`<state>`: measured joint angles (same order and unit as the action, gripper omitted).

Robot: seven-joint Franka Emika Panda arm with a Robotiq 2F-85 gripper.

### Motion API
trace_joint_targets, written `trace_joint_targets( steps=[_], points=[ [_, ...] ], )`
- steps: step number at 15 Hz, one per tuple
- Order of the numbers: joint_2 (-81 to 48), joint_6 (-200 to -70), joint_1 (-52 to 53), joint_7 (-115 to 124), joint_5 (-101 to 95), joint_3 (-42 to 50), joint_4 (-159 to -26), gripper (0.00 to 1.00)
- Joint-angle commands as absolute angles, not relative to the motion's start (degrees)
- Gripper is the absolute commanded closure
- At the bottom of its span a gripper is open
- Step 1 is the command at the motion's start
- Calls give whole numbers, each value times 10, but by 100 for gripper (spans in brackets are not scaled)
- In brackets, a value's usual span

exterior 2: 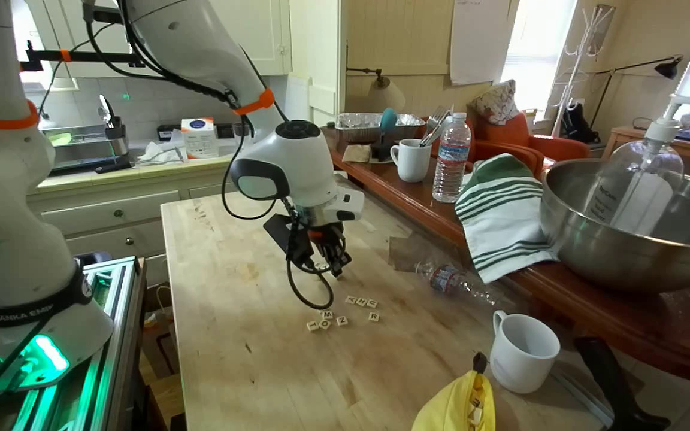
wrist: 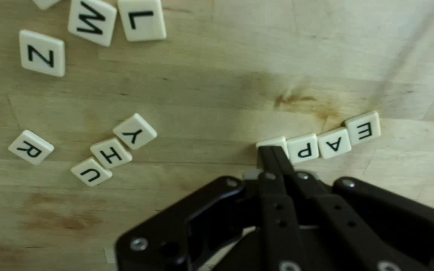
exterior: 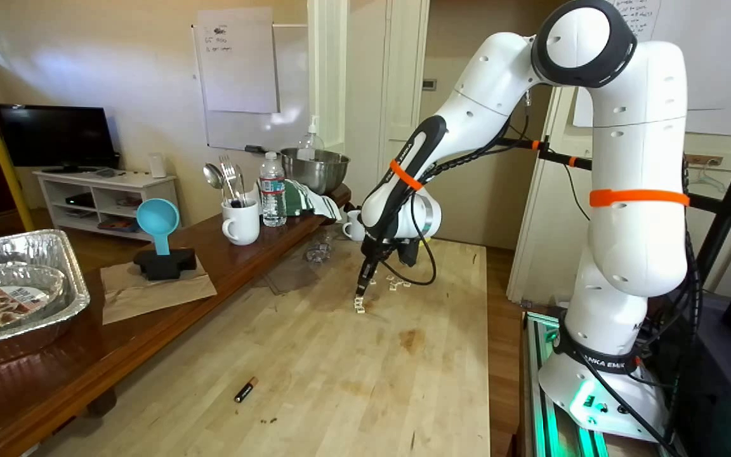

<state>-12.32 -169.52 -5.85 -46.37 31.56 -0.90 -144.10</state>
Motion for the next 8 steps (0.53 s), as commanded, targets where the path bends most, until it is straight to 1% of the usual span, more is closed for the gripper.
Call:
trace_joint_targets(
  steps=[1,8],
  points=[
    [-147,-1711,-65,-476,328,-17,-1428,100],
    [-150,-1715,-64,-477,326,-17,-1427,100]
  ],
)
